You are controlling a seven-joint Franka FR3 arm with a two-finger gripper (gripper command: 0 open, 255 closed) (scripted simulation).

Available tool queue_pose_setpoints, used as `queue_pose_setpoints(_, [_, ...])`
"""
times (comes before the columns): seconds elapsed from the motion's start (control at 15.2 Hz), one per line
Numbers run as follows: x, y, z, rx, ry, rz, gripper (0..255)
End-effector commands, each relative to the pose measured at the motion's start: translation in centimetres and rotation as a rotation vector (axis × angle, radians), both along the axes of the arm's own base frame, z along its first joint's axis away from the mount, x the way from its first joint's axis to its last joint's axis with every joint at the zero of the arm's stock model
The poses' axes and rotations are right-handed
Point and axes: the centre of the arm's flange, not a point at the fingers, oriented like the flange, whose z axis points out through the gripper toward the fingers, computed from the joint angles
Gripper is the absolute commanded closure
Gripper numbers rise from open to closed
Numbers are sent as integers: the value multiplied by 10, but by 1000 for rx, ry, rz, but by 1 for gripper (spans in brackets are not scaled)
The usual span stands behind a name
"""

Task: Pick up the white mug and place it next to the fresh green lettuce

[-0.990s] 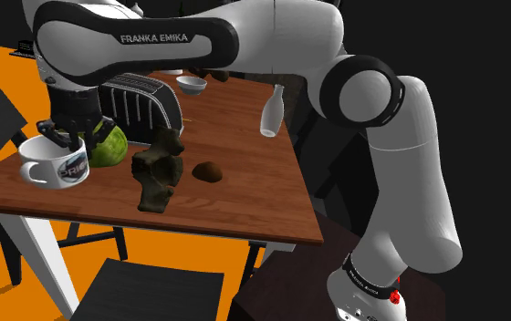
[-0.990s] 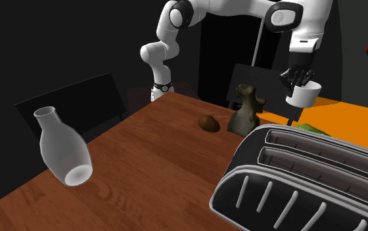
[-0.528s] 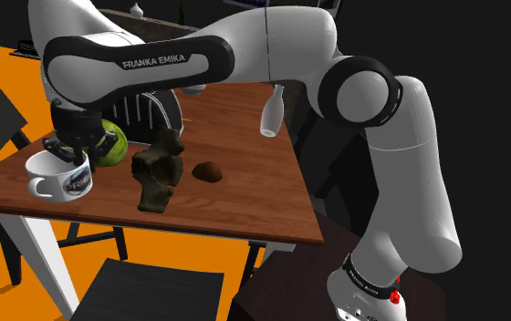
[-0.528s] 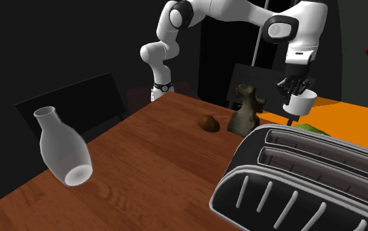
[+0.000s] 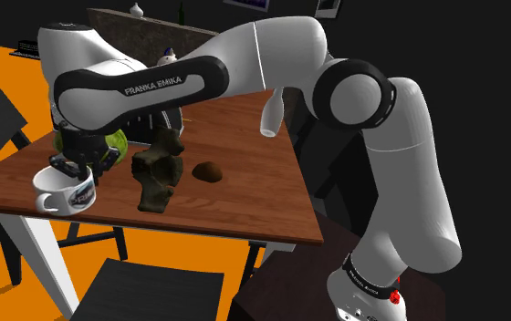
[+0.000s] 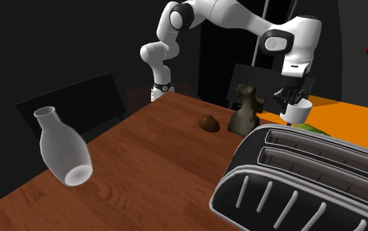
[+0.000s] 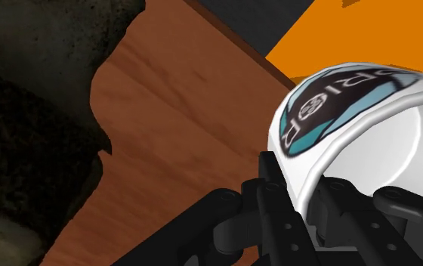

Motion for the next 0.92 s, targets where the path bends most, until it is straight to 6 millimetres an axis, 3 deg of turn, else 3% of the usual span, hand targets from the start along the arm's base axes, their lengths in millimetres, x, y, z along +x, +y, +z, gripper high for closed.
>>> queue_pose_setpoints(0.0, [0,1,-11,1,-1,0,255])
queue_pose_setpoints(0.26, [0,1,-32,1,-1,0,255])
queue_pose_setpoints(0.73, [0,1,-32,1,-1,0,255])
queue_pose_setpoints(0.79, [0,1,-32,1,-1,0,0])
queue_pose_setpoints(0.86, [0,1,-32,1,-1,0,0])
